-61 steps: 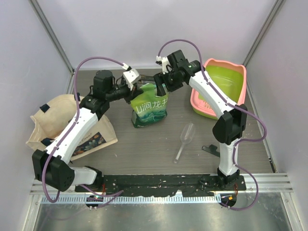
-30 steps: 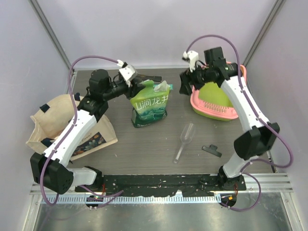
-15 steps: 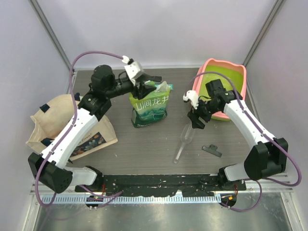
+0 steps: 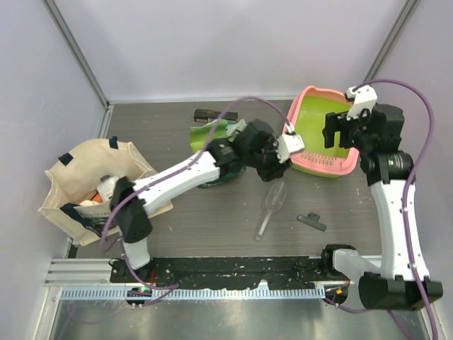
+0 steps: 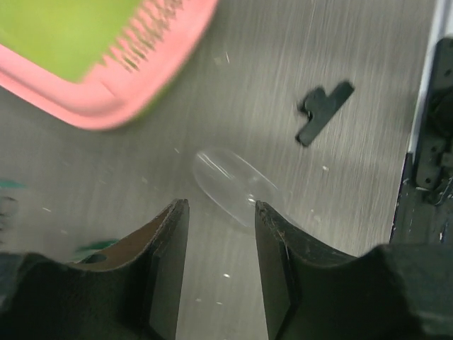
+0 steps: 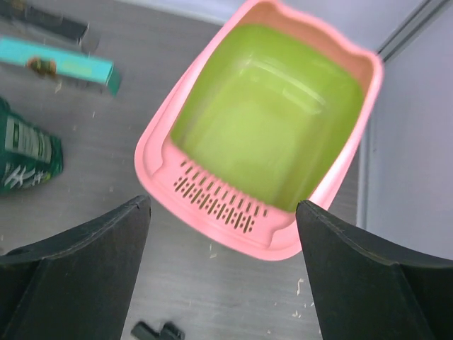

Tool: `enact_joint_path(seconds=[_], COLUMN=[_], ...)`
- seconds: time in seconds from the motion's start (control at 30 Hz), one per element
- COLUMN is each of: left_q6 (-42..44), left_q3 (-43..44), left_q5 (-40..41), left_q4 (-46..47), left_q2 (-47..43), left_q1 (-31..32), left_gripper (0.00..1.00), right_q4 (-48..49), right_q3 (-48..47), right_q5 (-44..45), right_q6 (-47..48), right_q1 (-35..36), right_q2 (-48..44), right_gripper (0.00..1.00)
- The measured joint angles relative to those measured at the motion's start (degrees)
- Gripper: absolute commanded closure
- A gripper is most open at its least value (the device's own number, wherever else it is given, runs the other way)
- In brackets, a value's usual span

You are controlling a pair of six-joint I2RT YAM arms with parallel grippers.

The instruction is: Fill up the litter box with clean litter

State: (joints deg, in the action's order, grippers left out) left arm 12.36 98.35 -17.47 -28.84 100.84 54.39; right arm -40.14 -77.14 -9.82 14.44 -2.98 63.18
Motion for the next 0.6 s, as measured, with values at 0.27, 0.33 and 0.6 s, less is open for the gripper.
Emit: enact_joint_path(seconds=[0.27,0.33,0.6], left_q6=[-10.23,-12.04,-18.25], left_q3=[10.32,10.69,10.71], left_q5=[13.73,16.04,16.98], left_q4=[-9.29,-9.92,-11.28], left_q2=[18.32,19.82,22.45], left_q1=[3.06,2.8,1.62], left_gripper=[0.56,0.56,0.53], right_q4=[6.69,6.54,3.93], right_q3=[5.46,6.49,9.66], right_q5=[3.85,4.17,4.85], right_q6=[-7.19,-7.78,-9.38], right_q1=[0.02,0.0,0.0], right_q2=[-8.9,-10.4,-17.81], right_gripper=[0.11,0.11,0.11])
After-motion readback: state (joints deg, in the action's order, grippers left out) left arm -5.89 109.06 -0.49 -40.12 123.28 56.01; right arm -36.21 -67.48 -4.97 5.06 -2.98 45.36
